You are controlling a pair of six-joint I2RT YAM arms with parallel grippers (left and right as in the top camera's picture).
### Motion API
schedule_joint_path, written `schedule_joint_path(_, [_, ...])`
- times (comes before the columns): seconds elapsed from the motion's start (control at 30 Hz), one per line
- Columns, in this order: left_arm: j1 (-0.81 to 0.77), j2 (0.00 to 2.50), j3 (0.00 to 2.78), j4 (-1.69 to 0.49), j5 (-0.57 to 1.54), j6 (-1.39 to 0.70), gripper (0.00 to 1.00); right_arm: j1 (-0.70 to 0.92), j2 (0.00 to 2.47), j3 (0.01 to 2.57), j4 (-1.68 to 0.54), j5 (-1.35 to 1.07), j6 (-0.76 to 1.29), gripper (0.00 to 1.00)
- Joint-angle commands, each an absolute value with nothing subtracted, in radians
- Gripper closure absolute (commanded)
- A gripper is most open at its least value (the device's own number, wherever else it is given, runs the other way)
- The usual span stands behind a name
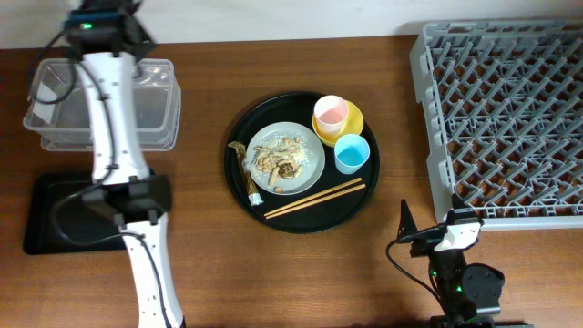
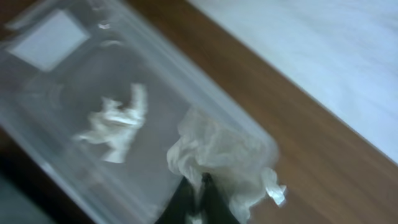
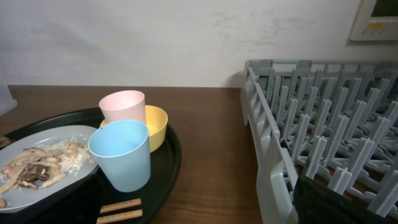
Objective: Sort waste into correct bins and load items into the dishwasher rack
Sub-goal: 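Grasp the tissue and drop it into the clear bin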
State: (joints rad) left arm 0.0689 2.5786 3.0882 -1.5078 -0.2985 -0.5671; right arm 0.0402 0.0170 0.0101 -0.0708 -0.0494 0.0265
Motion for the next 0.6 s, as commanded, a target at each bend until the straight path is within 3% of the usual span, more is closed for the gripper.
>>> schedule_joint_path(0.0, [0.149, 2.587, 3.036, -1.523, -0.324, -0.572, 0.24, 0.046, 0.013, 0.006, -0.076, -0.044, 0.033, 0.02])
schedule_joint_path(0.07, [0.179, 2.587, 3.014, -1.528, -0.299, -0.572, 0.16, 0.046, 0.013, 0.006, -0.076, -0.044, 0.033, 0.02])
schedule_joint_path(0.13, [0.201, 2.587, 3.010, -1.536, -0.254, -0.572, 0.02, 0.046, 0.013, 0.006, -0.076, -0.044, 0.033, 0.02])
schedule_joint_path(0.33, [0.226, 2.568, 3.014, -1.637, -0.165, -0.572, 0.01, 0.046, 0.013, 0.006, -0.076, -0.044, 0.033, 0.02])
schedule_joint_path(0.57, [0.219, 2.392, 3.020, -1.688, 0.102, -0.471, 0.02, 0.046, 0.013, 0.006, -0.076, -0.044, 0.033, 0.02])
